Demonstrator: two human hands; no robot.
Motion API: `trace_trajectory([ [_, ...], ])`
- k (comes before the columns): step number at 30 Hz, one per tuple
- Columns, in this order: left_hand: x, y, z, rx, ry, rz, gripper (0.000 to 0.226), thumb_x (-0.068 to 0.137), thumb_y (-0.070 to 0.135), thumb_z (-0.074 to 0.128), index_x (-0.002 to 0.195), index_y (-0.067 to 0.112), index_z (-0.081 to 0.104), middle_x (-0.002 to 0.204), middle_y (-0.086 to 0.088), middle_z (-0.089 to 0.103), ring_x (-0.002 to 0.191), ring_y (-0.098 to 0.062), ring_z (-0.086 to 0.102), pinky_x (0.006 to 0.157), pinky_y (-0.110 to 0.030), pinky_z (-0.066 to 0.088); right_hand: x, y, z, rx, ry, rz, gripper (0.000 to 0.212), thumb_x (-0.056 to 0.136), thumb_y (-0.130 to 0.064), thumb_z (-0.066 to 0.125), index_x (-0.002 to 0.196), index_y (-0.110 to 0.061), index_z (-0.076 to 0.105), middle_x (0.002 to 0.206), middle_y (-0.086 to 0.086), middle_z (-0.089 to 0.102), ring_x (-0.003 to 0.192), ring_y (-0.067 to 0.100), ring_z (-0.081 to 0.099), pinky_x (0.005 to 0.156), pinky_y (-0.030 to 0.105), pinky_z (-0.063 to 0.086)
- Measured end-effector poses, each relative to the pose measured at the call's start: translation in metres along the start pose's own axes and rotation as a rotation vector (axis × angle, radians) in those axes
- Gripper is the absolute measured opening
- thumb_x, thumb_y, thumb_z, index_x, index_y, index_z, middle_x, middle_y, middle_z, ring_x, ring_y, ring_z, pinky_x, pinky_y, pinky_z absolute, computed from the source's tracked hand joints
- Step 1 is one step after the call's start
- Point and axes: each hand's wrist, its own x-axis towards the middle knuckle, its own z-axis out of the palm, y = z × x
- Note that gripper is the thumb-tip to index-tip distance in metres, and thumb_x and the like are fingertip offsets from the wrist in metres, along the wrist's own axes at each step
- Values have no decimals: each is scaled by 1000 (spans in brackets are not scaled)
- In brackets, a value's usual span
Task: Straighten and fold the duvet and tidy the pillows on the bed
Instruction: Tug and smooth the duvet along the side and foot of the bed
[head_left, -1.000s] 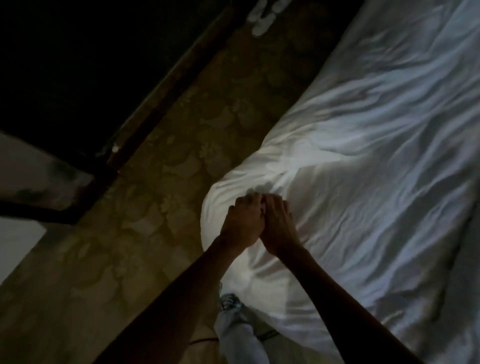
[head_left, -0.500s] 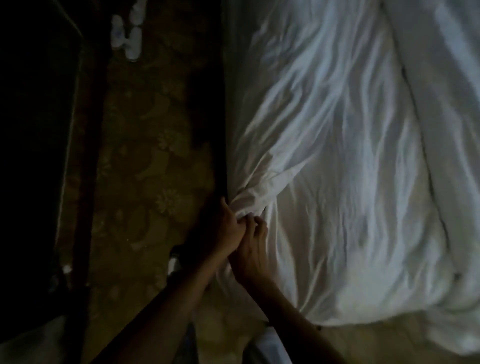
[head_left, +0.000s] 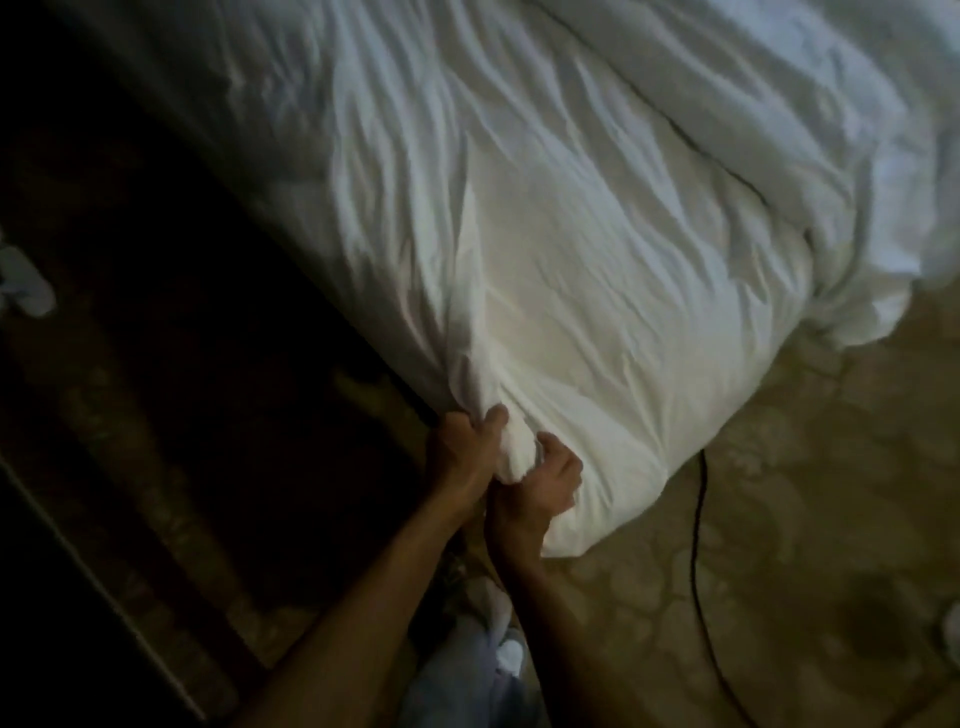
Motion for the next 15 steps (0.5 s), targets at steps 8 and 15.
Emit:
trace_trajectory([
  [8,-61,45,-2,-54,100,284,41,82,36,69,91,-4,69,80,-5,66,80,-20,65,68,-29,48,8,36,-55,99,282,286,41,80,-3,62,114,-24,56,119,8,46,113,28,39,97,41,30],
  [15,-51,105,11,229,-4,586,54,82,53,57,69,2,66,78,-16,71,77,-30,67,74,-43,55,62,53,-110,240,521,190,26,77,-5,53,96,-20,63,103,6,56,96,29,56,86,56,46],
])
